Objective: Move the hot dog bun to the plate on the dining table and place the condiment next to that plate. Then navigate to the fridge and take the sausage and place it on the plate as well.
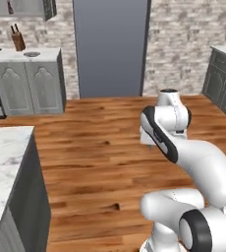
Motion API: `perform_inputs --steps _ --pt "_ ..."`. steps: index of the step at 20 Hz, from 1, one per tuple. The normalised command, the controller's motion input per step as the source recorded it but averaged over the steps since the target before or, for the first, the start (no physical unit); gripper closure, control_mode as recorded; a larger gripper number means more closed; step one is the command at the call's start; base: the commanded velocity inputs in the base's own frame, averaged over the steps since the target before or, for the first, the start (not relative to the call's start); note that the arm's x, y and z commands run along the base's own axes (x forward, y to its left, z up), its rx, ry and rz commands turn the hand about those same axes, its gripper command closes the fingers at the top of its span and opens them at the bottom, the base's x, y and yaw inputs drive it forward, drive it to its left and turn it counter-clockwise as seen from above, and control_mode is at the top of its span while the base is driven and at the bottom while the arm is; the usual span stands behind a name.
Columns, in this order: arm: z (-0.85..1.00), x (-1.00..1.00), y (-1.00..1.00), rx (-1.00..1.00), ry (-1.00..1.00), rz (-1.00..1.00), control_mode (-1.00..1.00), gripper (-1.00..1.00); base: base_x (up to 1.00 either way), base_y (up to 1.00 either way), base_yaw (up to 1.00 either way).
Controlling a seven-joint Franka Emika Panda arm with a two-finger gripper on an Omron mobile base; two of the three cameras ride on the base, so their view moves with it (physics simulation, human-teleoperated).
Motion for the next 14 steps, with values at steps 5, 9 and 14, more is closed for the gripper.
perform_inputs --steps 5,9,14 --pt "0.00 0.00 0.00 0.00 0.00 0.00 1.00 -1.00 1.00 -0.46 0.10" --pt "0.00 0.00 0.00 0.00 0.00 0.00 1.00 -1.00 1.00 -0.11 0.05" --pt "0.00 0.00 0.00 0.00 0.00 0.00 1.00 -1.00 1.00 0.00 0.08"
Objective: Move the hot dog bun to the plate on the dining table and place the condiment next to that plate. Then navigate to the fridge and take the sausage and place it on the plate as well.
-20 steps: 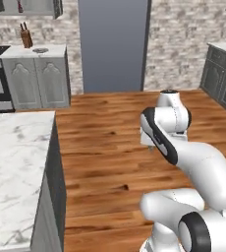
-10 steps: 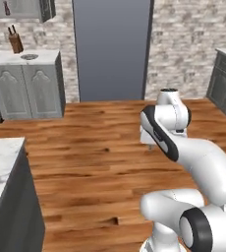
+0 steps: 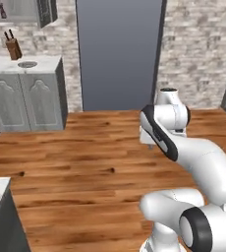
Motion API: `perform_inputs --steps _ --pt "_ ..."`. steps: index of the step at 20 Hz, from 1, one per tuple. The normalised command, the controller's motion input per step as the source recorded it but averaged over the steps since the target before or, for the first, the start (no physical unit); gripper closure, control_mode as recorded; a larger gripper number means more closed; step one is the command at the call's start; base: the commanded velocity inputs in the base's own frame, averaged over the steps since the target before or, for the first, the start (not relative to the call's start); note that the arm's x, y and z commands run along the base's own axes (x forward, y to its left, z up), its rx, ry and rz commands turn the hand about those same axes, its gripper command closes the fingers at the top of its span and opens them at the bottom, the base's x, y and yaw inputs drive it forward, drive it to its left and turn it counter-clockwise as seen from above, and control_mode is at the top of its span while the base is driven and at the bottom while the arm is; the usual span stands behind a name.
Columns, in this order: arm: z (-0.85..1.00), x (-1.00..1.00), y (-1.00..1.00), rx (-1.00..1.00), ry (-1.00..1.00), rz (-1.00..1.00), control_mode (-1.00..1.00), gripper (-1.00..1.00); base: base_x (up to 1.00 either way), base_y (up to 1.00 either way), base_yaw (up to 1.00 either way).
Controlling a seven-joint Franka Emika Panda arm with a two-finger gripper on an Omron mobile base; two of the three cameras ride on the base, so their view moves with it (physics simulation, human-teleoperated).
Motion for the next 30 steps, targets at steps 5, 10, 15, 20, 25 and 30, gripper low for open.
perform_inputs --steps 5,10,15,20,25,30 --pt "0.00 0.00 0.00 0.00 0.00 0.00 1.00 -1.00 1.00 -0.11 0.29" --pt "0.00 0.00 0.00 0.00 0.00 0.00 1.00 -1.00 1.00 -0.18 0.40" --pt "0.00 0.00 0.00 0.00 0.00 0.00 1.00 -1.00 1.00 -0.21 0.42" --pt "0.00 0.00 0.00 0.00 0.00 0.00 1.00 -1.00 1.00 -0.13 0.38" --pt "0.00 0.00 0.00 0.00 0.00 0.00 1.00 -1.00 1.00 0.00 0.29" --pt "0.00 0.00 0.00 0.00 0.00 0.00 1.00 -1.00 1.00 0.12 0.13"
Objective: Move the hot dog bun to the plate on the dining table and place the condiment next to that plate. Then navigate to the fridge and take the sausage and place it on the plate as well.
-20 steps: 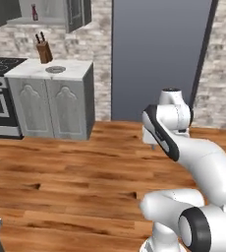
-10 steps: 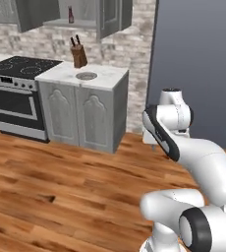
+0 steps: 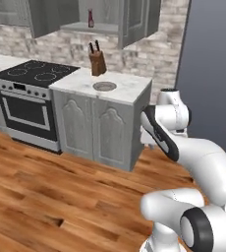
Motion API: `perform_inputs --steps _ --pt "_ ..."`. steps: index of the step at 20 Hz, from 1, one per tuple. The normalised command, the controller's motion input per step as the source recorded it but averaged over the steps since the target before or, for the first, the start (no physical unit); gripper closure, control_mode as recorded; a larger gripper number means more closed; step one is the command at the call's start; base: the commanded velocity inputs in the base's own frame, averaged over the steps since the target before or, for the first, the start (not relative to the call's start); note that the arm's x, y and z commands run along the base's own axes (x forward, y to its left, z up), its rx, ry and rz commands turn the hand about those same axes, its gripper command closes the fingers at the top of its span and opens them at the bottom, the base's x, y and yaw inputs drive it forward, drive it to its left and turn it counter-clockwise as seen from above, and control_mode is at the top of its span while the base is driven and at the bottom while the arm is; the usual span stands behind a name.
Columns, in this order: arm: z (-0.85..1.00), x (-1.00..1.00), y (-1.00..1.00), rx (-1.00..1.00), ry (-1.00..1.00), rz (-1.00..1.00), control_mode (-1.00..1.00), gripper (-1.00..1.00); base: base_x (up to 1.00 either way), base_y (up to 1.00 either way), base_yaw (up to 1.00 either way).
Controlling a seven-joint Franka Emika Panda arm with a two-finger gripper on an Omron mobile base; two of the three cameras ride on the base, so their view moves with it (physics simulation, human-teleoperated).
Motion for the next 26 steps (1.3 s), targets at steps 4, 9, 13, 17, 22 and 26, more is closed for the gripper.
perform_inputs --steps 4,9,13,17,22,26 --pt "0.00 0.00 0.00 0.00 0.00 0.00 1.00 -1.00 1.00 0.44 -0.03" --pt "0.00 0.00 0.00 0.00 0.00 0.00 1.00 -1.00 1.00 0.71 -0.21" --pt "0.00 0.00 0.00 0.00 0.00 0.00 1.00 -1.00 1.00 0.99 -0.41" --pt "0.00 0.00 0.00 0.00 0.00 0.00 1.00 -1.00 0.99 0.92 -0.47" --pt "0.00 0.00 0.00 0.00 0.00 0.00 1.00 -1.00 0.92 0.94 -0.48" --pt "0.00 0.00 0.00 0.00 0.00 0.00 1.00 -1.00 0.82 0.84 -0.44"
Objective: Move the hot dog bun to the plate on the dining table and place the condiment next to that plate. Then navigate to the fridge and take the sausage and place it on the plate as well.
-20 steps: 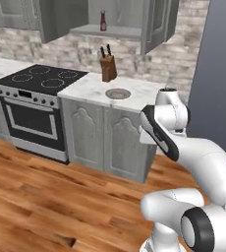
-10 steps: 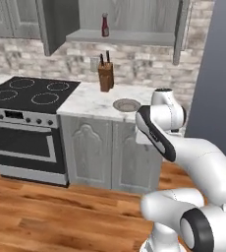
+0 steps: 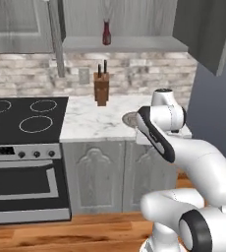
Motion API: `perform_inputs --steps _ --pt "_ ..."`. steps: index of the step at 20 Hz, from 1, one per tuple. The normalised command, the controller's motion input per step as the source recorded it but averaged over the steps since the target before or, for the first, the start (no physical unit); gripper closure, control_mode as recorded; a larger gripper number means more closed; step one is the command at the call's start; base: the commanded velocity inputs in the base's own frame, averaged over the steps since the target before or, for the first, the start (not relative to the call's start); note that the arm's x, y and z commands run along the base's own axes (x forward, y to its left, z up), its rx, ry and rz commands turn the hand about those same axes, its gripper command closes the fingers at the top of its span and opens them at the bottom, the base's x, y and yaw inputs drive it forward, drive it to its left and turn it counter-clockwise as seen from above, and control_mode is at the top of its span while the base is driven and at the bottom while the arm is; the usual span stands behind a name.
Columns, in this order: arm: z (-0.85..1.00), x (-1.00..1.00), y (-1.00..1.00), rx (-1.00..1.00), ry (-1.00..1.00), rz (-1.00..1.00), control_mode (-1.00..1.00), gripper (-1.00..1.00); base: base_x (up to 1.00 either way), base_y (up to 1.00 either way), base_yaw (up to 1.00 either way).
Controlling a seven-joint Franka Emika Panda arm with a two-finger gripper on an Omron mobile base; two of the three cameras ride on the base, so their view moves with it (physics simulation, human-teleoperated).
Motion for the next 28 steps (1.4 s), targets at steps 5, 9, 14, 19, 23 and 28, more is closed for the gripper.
perform_inputs --steps 5,9,14,19,23,28 --pt "0.00 0.00 0.00 0.00 0.00 0.00 1.00 -1.00 0.77 0.63 -0.36" --pt "0.00 0.00 0.00 0.00 0.00 0.00 1.00 -1.00 0.84 0.28 -0.14" --pt "0.00 0.00 0.00 0.00 0.00 0.00 1.00 -1.00 0.75 0.04 0.00" --pt "0.00 0.00 0.00 0.00 0.00 0.00 1.00 -1.00 0.60 0.00 0.04" --pt "0.00 0.00 0.00 0.00 0.00 0.00 1.00 -1.00 0.48 0.00 0.00" --pt "0.00 0.15 0.00 0.00 0.00 0.04 -1.00 -1.00 0.19 0.00 0.00"
